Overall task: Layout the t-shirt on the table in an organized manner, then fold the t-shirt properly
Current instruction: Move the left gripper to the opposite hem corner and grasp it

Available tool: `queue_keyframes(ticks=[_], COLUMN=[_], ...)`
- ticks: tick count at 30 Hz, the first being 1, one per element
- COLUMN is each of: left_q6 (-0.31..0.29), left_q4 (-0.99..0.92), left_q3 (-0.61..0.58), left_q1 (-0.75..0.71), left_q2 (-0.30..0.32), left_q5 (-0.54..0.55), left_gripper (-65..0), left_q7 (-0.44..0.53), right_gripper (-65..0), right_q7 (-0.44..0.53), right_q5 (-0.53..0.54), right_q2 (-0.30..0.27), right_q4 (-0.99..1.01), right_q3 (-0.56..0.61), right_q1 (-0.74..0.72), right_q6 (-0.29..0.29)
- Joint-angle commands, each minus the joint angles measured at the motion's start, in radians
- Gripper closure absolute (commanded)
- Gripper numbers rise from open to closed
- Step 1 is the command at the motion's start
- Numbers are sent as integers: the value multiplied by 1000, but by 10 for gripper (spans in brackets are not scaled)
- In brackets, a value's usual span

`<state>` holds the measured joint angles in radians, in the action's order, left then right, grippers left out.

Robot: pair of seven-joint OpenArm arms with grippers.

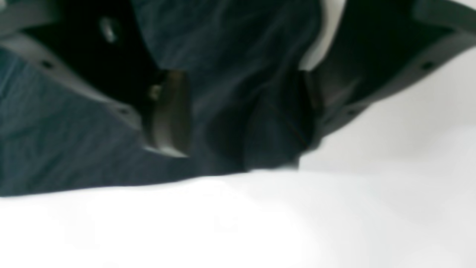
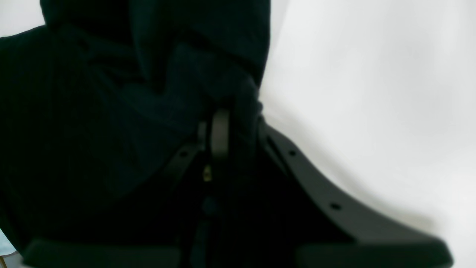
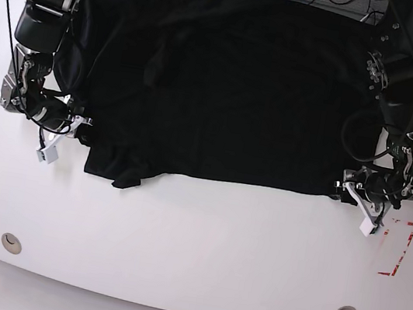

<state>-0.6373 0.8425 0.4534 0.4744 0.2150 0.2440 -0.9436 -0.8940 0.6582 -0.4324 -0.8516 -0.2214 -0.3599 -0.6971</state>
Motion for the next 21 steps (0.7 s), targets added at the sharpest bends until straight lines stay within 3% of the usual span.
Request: queue_keyframes(ticks=[1,9,11,15,21], left_q6=[4,35,60,80,83], left_q4=[2,2,2,2,16], left_q3=[-3,-3,-3,-3,-3], left_q1=[8,8,8,11,17], left_q2=[7,7,7,7,7], left_q5=[-22,-25,-24,-24,-22], left_gripper=[-294,-243,-210,-78,-14], left_q7=[-39,-38,-36,-35,-35], right_gripper=[-78,-71,-71,-51,-2], right_q7=[2,2,2,2,2], right_q5=[-4,-7,-7,-7,-10], right_q2=[-18,-18,-18,-18,-18], right_q4=[-14,-14,-14,-14,-14], right_q3=[-5,-5,-5,-5,-5], right_q1=[-23,-23,-23,-24,-49], right_q6=[-1,-1,-1,-1,-1])
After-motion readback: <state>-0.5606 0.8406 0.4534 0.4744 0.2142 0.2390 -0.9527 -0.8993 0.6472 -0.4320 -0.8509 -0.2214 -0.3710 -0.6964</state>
